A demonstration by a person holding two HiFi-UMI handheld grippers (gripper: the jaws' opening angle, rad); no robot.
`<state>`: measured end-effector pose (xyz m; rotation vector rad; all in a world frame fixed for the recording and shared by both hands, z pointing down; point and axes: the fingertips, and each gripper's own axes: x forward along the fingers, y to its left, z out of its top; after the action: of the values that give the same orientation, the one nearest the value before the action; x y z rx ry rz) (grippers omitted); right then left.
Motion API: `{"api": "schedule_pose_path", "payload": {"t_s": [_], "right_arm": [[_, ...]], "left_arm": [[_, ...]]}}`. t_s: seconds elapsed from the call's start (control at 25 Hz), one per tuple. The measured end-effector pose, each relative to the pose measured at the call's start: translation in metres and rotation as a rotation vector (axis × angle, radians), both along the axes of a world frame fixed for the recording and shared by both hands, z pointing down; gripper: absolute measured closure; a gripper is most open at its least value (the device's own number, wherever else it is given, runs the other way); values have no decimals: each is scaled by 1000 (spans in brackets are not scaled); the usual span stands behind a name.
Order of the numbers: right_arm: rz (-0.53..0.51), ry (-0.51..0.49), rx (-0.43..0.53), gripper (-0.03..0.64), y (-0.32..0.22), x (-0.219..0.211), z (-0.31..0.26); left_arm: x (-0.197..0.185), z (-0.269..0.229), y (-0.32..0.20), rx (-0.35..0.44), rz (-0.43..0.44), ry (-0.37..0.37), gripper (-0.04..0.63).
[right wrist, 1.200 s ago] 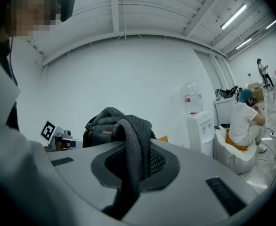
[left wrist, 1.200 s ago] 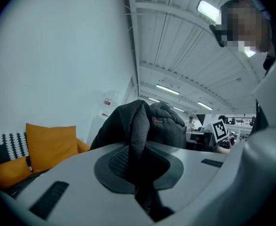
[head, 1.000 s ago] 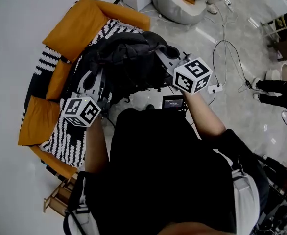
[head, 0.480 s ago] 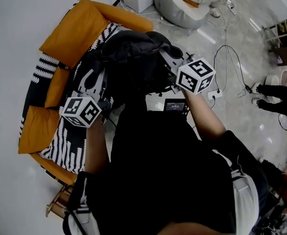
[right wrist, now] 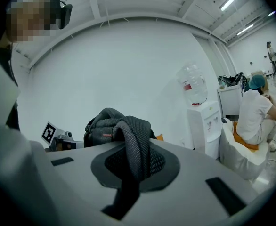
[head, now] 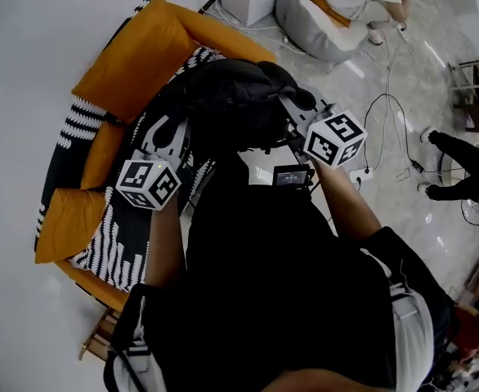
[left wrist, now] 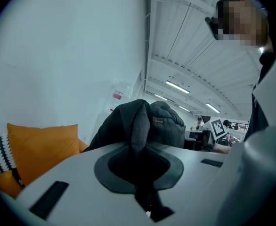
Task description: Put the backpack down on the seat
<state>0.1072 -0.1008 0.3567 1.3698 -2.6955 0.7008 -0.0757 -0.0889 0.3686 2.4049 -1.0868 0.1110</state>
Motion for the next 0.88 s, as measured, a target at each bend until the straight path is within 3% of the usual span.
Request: {"api": "schedule_pose_path", "payload": {"t_s": [0.32, 0.68, 0.88], "right_arm": [[-32, 10, -42, 571, -84, -25, 10], [-63, -24, -69, 571, -148, -52, 32], [-78, -38, -107, 571, -180, -63, 58]], "left_arm": [[-25, 11, -81, -10, -46, -7, 558], [-53, 30, -141, -21, -66, -30, 558], [-62, 53, -166, -67, -106, -46, 558]]}}
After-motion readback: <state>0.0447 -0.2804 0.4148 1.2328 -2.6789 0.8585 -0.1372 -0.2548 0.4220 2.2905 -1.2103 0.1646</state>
